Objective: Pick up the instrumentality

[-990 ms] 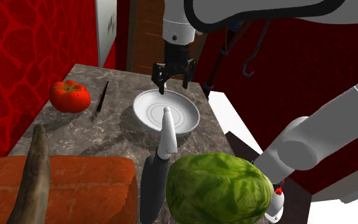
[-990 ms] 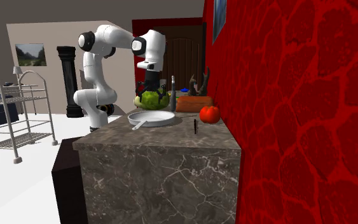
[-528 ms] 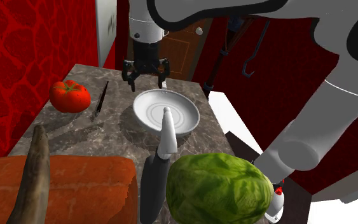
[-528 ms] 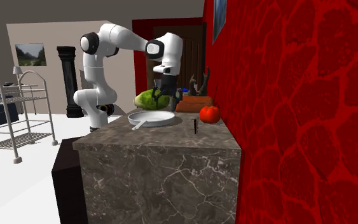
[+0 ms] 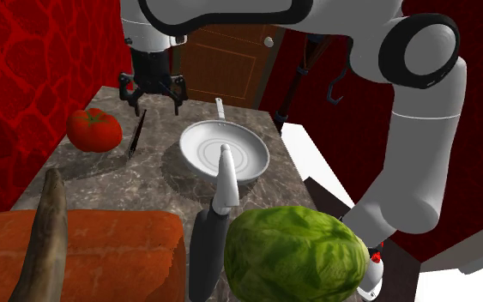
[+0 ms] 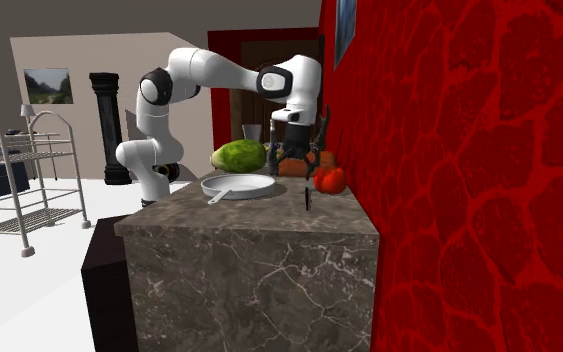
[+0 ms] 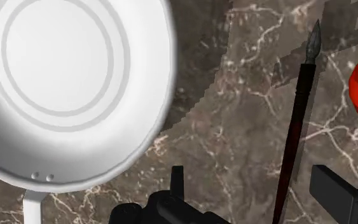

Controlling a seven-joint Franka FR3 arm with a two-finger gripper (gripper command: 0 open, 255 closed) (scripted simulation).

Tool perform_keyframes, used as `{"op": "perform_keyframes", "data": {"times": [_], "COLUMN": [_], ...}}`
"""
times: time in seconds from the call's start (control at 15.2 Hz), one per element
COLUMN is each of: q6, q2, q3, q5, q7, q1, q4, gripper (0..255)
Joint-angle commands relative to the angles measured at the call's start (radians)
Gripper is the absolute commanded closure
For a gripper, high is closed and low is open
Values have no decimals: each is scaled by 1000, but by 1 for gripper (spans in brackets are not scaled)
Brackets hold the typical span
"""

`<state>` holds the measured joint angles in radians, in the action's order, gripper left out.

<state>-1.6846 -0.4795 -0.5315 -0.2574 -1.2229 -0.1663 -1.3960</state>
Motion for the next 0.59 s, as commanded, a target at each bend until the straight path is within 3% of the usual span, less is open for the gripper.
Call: {"op": "perform_keyframes", "data": {"times": [0.0,0.13,0.2,0.53], "q6": [34,90,101,33], "q2": [-90,-201,-222,-221], "q3": [19,44,49,51], "q5": [-32,-64,-69,-70], "q7": [-43,-72,-76,-84], "q1": [-44,-100,-111,-98], "q4": [126,298,332,261], "gripper": [0,0,0,0]}}
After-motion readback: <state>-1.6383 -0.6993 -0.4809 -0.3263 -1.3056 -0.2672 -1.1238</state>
